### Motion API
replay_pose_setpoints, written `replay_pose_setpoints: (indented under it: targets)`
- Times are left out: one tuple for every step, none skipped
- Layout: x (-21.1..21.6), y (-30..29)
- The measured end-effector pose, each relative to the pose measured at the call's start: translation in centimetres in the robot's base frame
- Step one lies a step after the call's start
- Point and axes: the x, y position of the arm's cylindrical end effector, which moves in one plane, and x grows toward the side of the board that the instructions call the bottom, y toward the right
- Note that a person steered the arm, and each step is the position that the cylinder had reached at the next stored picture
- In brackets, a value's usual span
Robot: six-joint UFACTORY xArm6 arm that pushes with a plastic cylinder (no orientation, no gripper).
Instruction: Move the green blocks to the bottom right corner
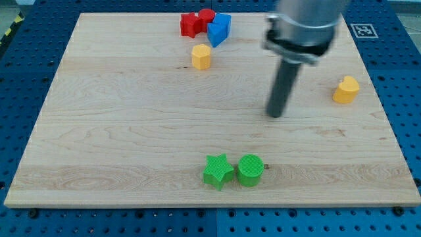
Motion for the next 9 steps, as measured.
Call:
replay_pose_setpoints:
  targets:
    - [1.9,-9.5]
    - [5.7,-17.3]
    - [9.2,-18.7]
    - [10.8,-17.4]
    - [11.1,-14.0]
    - [11.1,-9.3]
    - [11.1,-5.3]
    - [11.3,-5.4]
    - [13.4,-8.8]
